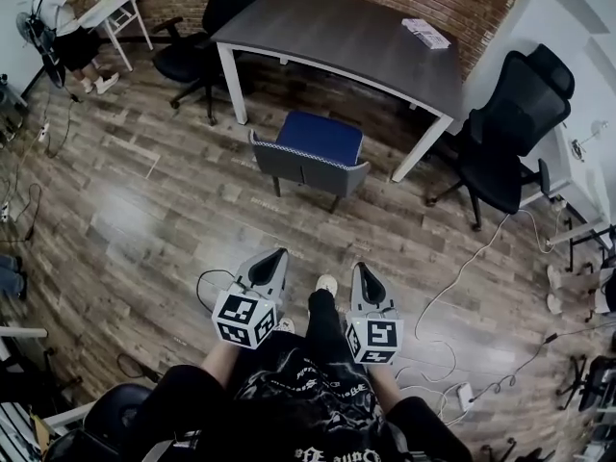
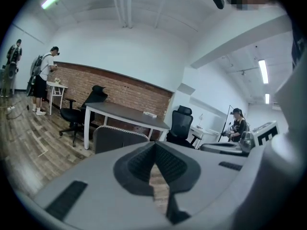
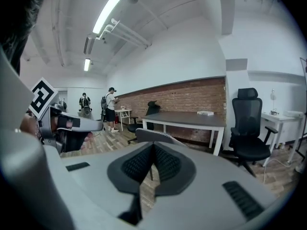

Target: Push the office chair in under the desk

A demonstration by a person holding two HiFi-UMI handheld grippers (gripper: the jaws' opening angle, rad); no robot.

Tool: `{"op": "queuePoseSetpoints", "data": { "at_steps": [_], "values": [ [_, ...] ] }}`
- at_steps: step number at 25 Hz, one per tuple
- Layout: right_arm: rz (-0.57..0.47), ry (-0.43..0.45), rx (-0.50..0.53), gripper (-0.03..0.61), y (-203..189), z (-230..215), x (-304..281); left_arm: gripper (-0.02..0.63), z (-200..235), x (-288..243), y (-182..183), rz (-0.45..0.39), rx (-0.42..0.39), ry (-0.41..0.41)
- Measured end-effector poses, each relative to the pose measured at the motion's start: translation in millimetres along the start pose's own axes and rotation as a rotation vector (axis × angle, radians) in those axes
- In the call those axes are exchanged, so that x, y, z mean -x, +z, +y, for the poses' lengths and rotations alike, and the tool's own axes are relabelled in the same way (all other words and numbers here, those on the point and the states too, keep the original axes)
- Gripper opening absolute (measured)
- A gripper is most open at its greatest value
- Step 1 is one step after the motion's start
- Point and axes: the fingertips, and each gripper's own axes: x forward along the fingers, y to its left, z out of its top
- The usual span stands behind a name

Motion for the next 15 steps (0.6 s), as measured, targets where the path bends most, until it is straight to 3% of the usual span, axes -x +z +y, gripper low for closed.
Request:
{"op": "queuePoseSetpoints", "data": {
  "at_steps": [15],
  "values": [
    [0.031, 0.085, 0.017, 0.003, 26, -61, -103, 0.005, 33, -91, 13, 0.046, 0.03, 0.095]
  ]
}}
